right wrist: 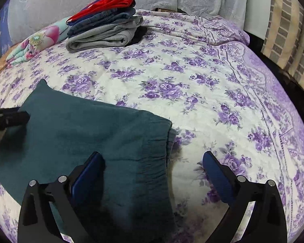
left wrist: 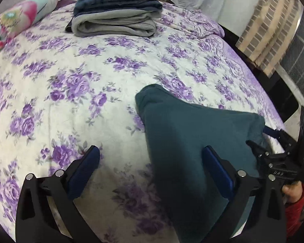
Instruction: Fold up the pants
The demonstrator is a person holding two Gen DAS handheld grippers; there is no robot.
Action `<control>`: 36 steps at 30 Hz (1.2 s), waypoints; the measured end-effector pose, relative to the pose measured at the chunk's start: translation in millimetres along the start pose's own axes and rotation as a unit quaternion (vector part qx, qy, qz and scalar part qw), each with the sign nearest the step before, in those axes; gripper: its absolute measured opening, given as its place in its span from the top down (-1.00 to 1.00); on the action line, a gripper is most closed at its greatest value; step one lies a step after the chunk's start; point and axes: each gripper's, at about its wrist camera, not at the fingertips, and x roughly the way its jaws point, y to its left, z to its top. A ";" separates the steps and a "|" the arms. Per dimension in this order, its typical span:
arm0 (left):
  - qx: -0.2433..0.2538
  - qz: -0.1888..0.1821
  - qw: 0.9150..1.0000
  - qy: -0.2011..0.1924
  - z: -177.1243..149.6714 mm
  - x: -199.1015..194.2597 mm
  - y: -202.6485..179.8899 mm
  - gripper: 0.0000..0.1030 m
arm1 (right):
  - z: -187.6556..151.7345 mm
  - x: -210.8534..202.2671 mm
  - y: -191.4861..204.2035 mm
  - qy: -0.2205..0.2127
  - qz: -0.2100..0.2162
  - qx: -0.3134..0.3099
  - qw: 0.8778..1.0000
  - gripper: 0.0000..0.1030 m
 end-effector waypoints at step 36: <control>0.028 -0.075 0.997 0.012 15.9 22.9 -17.3 -0.91 | -24.5 -10.3 -30.6 -0.003 0.132 0.095 0.987 -0.93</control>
